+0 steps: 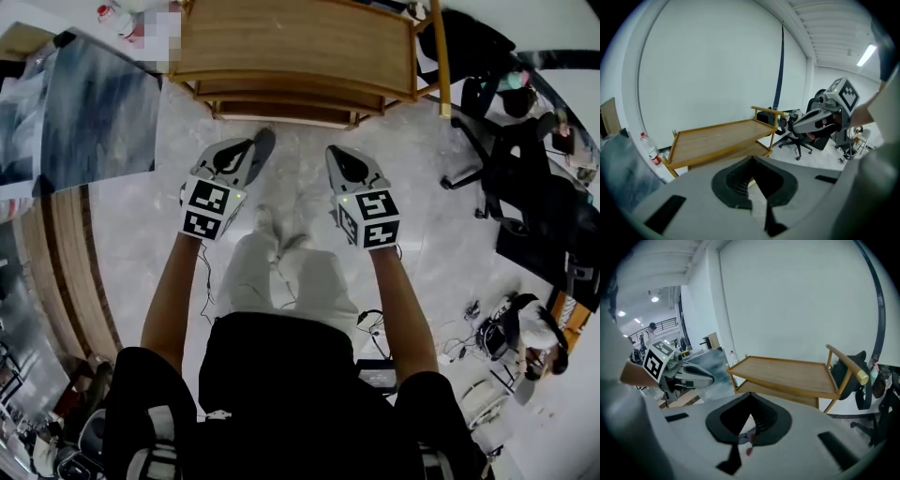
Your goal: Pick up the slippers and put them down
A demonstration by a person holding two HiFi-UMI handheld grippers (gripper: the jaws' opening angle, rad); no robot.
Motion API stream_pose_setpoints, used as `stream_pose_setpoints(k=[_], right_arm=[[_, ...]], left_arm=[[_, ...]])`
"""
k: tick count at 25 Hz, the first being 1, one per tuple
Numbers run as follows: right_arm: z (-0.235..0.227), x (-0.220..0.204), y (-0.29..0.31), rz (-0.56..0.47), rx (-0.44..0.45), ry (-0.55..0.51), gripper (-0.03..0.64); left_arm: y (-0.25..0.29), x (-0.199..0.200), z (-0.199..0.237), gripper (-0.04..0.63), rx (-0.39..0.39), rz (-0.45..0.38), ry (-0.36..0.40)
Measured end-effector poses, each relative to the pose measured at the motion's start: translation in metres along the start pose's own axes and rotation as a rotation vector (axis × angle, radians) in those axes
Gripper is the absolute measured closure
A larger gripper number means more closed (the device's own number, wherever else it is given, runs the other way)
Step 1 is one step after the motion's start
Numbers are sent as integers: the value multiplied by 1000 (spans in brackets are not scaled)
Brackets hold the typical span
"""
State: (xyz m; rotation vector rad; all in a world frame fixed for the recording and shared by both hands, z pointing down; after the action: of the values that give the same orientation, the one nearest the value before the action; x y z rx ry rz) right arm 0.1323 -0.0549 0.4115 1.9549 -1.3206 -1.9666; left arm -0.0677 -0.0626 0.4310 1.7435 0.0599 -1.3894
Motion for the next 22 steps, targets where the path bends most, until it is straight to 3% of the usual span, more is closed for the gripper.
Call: stream_pose_setpoints(k=[12,22], right_arm=[[22,73,-65,-66,-24,-1,620],[58,104,-86,-113,-50,-41,620]], left_arm=[[-81,91,-9,588,3,-69,-9],[-124,117,-6,588,7,-166,-27]])
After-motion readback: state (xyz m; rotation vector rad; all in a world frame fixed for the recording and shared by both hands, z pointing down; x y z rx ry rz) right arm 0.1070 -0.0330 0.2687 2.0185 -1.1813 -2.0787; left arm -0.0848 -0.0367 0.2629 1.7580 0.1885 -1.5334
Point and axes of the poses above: the fingertips, and each gripper's own axes: y forward along the fingers, z to its left, x out of its top, the point moved 6 cm from there along -y, backward along the fingers, and after that the axes turned 2 degrees about y, right-handed, at the moved point
